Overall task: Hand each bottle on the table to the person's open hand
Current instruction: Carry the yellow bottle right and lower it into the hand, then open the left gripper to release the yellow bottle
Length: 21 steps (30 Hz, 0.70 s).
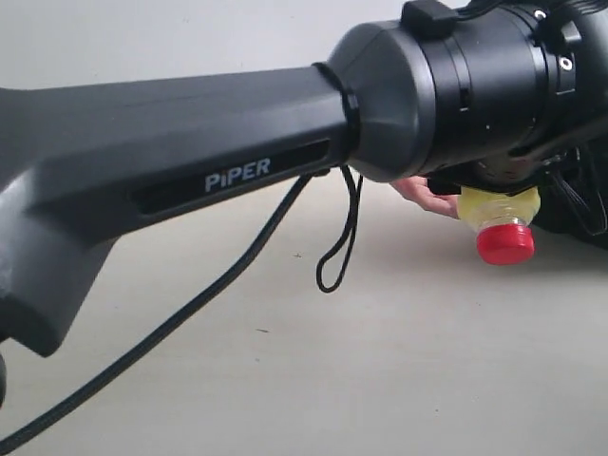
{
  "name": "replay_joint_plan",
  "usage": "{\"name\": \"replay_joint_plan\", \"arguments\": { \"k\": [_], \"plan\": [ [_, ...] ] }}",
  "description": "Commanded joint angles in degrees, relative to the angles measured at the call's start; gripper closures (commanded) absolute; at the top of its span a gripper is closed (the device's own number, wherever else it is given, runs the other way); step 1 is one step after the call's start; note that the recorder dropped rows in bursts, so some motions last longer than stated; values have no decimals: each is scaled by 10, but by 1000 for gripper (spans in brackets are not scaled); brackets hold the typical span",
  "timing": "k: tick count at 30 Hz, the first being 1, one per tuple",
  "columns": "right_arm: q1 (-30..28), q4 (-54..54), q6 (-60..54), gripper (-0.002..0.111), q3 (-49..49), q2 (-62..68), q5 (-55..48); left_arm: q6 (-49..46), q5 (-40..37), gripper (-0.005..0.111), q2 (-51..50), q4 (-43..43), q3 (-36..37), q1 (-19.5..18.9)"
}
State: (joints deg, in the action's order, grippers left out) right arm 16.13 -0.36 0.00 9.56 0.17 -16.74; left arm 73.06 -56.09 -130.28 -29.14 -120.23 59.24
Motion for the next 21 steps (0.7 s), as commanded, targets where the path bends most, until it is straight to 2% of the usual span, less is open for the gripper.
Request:
{"name": "replay_joint_plan", "arguments": {
  "k": [1,17,21],
  "plan": [
    [-1,0,0,108,-4,-2,4,11,23,104,5,-11,6,-3],
    [-1,0,0,108,-4,-2,4,25,44,104,-46,23,6,-22],
    [-1,0,0,108,-4,-2,4,23,44,100,-47,31,6,-30]
  ]
}}
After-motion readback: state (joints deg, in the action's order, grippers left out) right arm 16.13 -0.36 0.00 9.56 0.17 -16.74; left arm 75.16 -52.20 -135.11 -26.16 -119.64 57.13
